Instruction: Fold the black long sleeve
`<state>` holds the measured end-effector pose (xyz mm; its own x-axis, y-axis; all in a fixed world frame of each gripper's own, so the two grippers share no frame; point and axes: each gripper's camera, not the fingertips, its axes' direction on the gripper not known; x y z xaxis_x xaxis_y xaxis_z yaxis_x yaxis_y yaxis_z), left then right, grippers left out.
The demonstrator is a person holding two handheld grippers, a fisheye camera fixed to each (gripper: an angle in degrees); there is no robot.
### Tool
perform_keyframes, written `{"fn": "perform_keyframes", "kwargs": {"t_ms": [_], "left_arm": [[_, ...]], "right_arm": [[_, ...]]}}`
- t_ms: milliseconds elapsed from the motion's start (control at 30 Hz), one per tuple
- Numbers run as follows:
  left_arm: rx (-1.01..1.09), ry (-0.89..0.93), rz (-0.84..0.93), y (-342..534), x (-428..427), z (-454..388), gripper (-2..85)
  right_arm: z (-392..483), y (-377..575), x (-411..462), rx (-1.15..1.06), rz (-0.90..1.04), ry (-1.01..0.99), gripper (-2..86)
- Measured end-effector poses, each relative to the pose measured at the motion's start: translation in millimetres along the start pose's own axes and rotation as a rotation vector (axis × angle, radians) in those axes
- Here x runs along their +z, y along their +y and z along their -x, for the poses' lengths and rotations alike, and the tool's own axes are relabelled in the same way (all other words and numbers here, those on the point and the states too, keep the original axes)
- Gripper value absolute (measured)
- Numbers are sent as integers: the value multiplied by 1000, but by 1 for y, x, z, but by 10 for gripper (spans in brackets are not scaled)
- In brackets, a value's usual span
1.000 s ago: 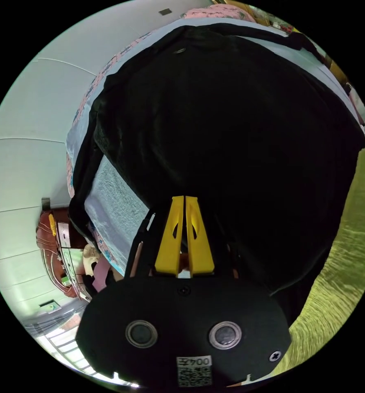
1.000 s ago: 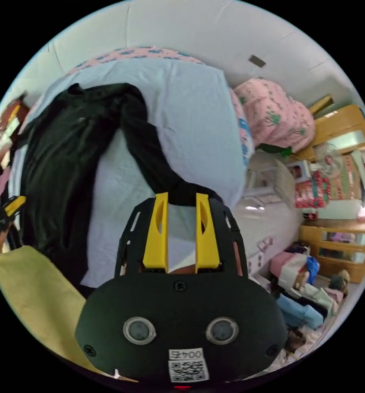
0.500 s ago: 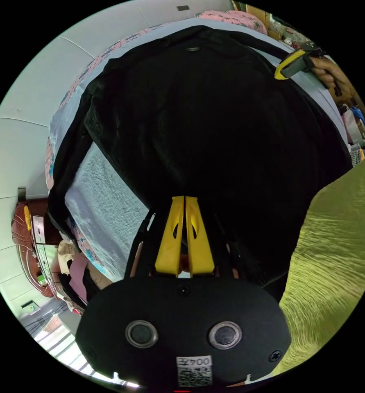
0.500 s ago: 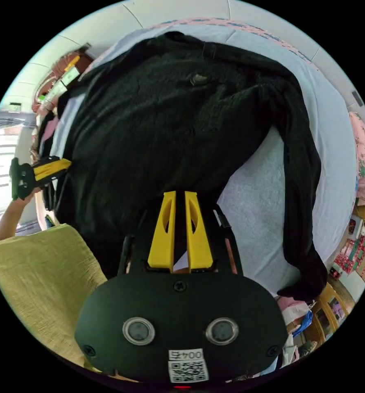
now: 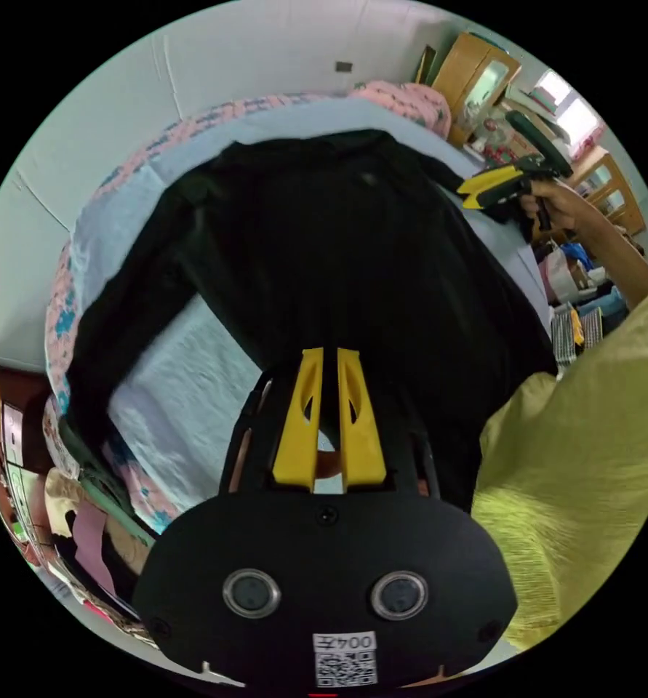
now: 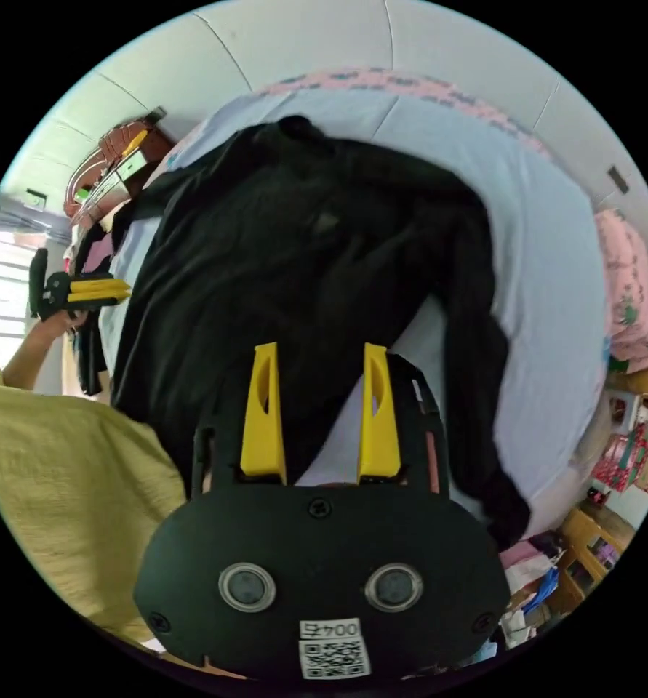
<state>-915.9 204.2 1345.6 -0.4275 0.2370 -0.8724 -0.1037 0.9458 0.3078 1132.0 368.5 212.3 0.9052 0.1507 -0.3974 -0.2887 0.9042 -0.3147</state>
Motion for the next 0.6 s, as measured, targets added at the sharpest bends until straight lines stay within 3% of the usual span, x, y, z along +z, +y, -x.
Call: {"fn": "perform_keyframes", "kwargs": {"t_ms": [233,467,600], "left_arm": [[86,-269,-197,-142,-15,146,86],[305,-410,4,-282,67,214,92],[318,-335,58,-321,99,239,93]], "right_arm": [[-67,-103,-39,-102,-172,255,169],[-90,-199,8,-359,-52,442,185],[-94,-225,34,-476,23,461,182]]}}
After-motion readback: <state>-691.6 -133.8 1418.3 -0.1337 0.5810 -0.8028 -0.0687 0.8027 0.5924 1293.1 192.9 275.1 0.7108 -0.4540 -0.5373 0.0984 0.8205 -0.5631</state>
